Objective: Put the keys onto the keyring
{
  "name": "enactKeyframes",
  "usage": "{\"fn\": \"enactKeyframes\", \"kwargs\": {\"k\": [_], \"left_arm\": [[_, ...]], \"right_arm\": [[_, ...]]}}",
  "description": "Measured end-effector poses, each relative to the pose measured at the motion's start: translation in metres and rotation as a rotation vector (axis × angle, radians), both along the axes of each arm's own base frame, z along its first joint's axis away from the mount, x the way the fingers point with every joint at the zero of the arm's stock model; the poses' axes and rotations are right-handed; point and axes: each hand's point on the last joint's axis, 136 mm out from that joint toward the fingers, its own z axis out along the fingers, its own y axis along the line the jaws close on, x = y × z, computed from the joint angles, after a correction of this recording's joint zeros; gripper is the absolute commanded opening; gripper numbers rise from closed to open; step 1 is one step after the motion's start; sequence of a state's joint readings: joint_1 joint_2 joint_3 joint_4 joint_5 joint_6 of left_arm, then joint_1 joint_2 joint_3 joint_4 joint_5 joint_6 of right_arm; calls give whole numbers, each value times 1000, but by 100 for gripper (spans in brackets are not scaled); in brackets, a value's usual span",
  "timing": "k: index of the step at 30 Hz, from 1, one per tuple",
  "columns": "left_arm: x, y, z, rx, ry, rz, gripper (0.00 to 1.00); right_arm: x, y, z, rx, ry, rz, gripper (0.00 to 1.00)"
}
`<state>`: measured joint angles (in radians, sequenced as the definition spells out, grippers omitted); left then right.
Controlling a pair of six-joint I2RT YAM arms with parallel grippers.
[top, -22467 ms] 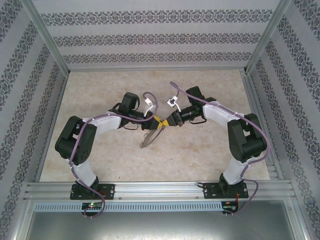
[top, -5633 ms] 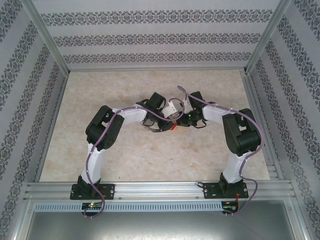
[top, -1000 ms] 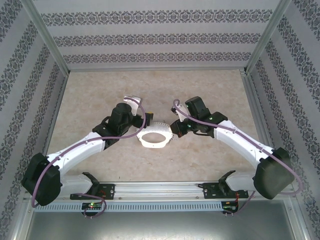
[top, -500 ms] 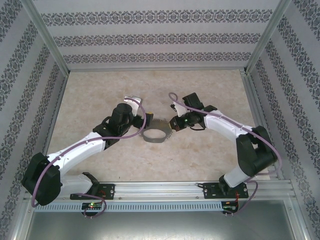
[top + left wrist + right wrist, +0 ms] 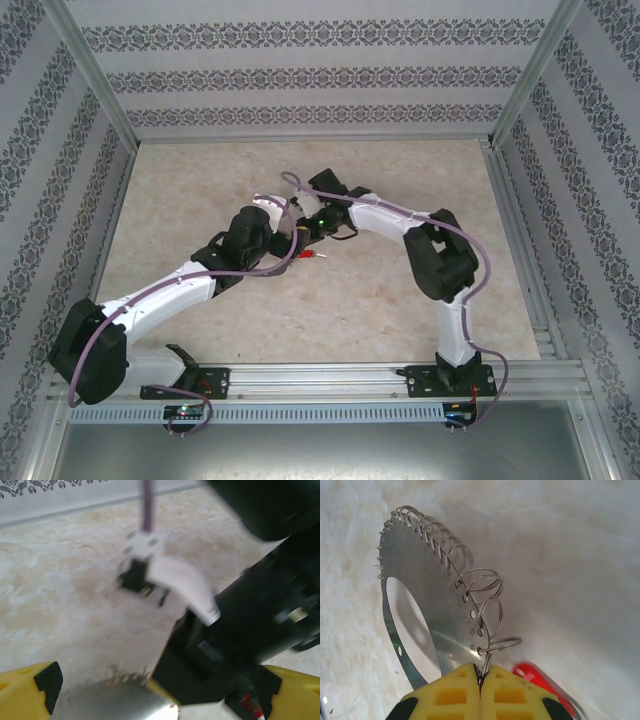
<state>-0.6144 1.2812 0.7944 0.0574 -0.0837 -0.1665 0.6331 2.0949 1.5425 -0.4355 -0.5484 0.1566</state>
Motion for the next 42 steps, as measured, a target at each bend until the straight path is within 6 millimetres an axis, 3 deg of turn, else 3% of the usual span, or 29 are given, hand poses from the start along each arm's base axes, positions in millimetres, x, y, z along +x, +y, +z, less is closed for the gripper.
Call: {"fn": "enactKeyframes", "kwargs": {"k": [5,10,12,15,28,38,40,42], "left_arm": [[0,0,1,-3,-3,-1,100],[0,0,1,-6,-2,1,100],[0,0,1,-6,-2,0,100],[-1,-2,1,-6,-2,-3,100],[-3,-5,1,-18,4,-6,100],[-2,-5,2,-18,0,1,100],[-1,-5,3,-19,-9,11,100],[1,-3,5,-20,-19,29,100]], "right_arm": [[-17,32,-20,-24,58,73,0],[-19,29,-37,-56,98,70,3],[-17,25,-39,-66,106,60,34],[-13,21,-41,-71,90,49,47],[-19,-30,-42,-55,107,-84,49],[-44,-114,-43,-112,139,-261,48],[-46,-113,-39,-116,134,-268,48],[-50,-100,-33,-112,123,-240,47]]}}
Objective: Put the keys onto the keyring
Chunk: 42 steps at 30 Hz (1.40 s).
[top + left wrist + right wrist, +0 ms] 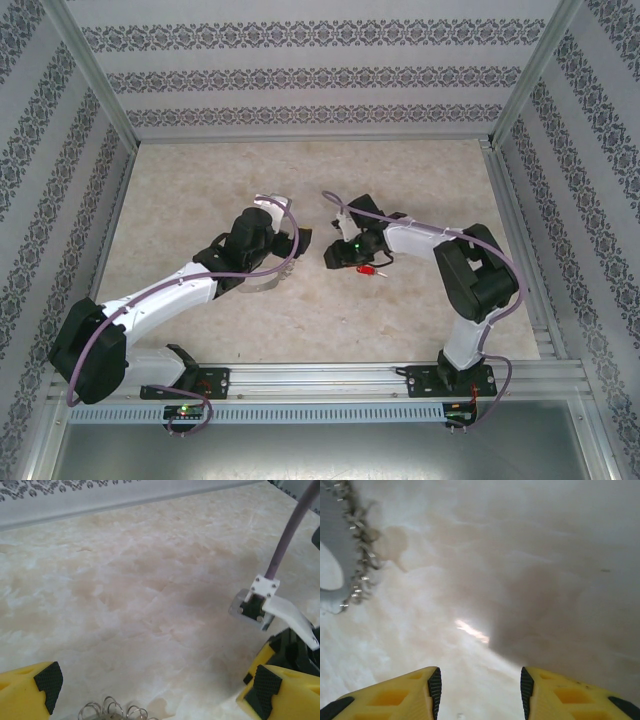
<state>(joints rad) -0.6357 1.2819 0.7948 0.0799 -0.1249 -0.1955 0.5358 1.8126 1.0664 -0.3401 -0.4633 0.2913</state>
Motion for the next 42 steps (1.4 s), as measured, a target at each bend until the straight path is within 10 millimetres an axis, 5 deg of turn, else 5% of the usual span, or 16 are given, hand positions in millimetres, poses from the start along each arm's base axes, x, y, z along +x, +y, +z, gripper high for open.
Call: {"fn": "enactKeyframes", "kwargs": {"k": [5,9,17,26,36,42], "left_arm": [[7,12,6,-2,-29,89,100],[9,23,14,-19,-49,157,100],[7,31,32,-39,-76,191,100],[6,31,31,-37,-73,190,100],[5,32,36,-45,-82,189,100],[4,30,35,-48,-79,178,100]], "right_arm": [[-5,49,21,56,-36,69,43],[-7,74,14,77,-19,90,40],[-23,86,-13,42,58,96,34],[-8,102,-11,59,44,91,28],[-6,104,-15,51,55,91,0],[-11,93,-11,18,42,134,0]]}}
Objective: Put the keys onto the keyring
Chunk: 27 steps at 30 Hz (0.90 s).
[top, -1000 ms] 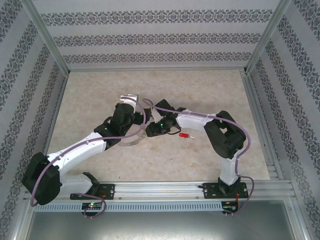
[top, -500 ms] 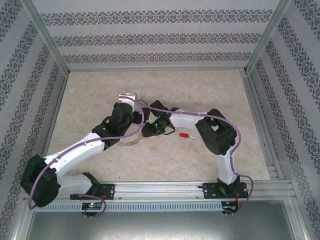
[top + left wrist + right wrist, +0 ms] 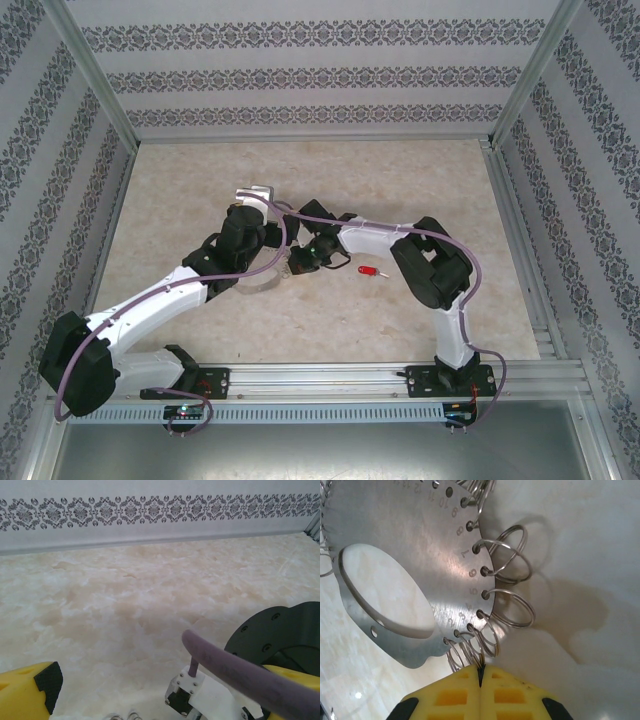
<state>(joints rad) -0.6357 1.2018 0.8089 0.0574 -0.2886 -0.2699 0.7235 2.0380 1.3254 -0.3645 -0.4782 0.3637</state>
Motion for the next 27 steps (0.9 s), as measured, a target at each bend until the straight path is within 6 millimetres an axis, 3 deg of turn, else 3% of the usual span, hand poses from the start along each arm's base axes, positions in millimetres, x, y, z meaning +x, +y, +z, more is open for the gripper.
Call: {"fn": "enactKeyframes", "kwargs": {"k": [7,15,18,22,24,27], "left_arm": [[-3,-8,-2,-15,13,-44,100],[-7,-18,-3,-48,33,-96,100],[-8,-21,-6,-58,47,-111,100],[-6,-27,-20,-50,83,-128,100],[-6,-29,-26,-45,98,-134,100],[-6,-30,-29,-43,107,-140,100]], "right_arm": [[-5,-39,23,-105,-75,92,0],[2,-81,20,-238,-97,161,0],[15,-86,20,-239,-101,135,0],[31,-79,17,-219,-111,119,0],[36,-72,15,-202,-113,118,29],[39,-66,12,-186,-115,101,39]]}}
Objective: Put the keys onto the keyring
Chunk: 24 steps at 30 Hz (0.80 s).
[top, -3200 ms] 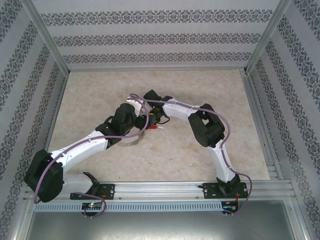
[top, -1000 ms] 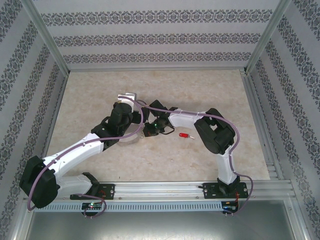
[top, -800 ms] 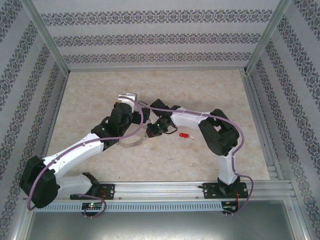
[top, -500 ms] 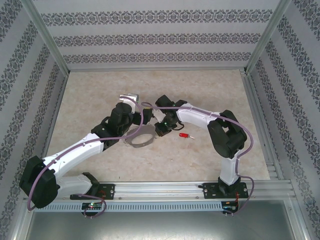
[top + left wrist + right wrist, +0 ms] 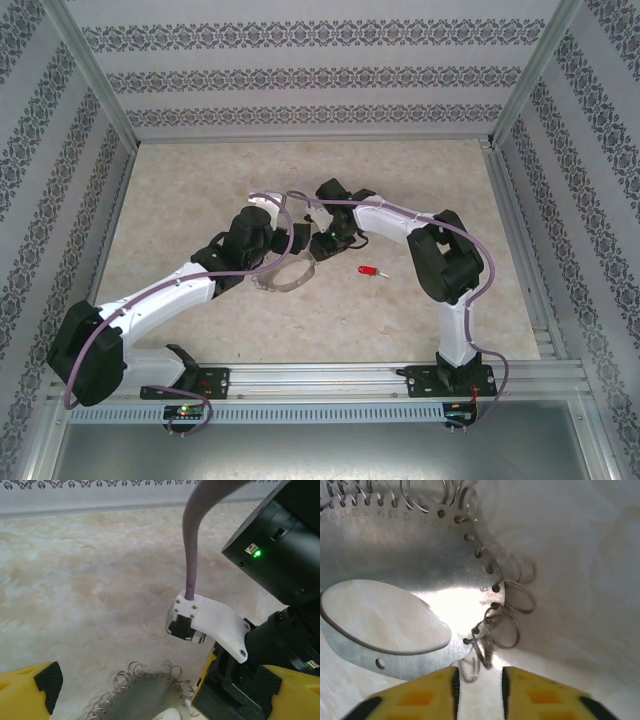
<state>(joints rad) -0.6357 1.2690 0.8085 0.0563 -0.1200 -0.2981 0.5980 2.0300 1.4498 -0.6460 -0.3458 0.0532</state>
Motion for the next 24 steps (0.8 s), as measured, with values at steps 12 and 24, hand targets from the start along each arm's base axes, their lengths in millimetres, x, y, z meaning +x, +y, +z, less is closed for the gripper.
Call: {"fn": "enactKeyframes", "kwargs": {"k": [12,24], "left_arm": [[4,5,5,-8,-22,42,100],[16,14,5,9,-23,129,100]], "right_arm": [[-14,-18,9,80,-27,-144,38],[-11,-3,11,141,-54,-136,37]]}}
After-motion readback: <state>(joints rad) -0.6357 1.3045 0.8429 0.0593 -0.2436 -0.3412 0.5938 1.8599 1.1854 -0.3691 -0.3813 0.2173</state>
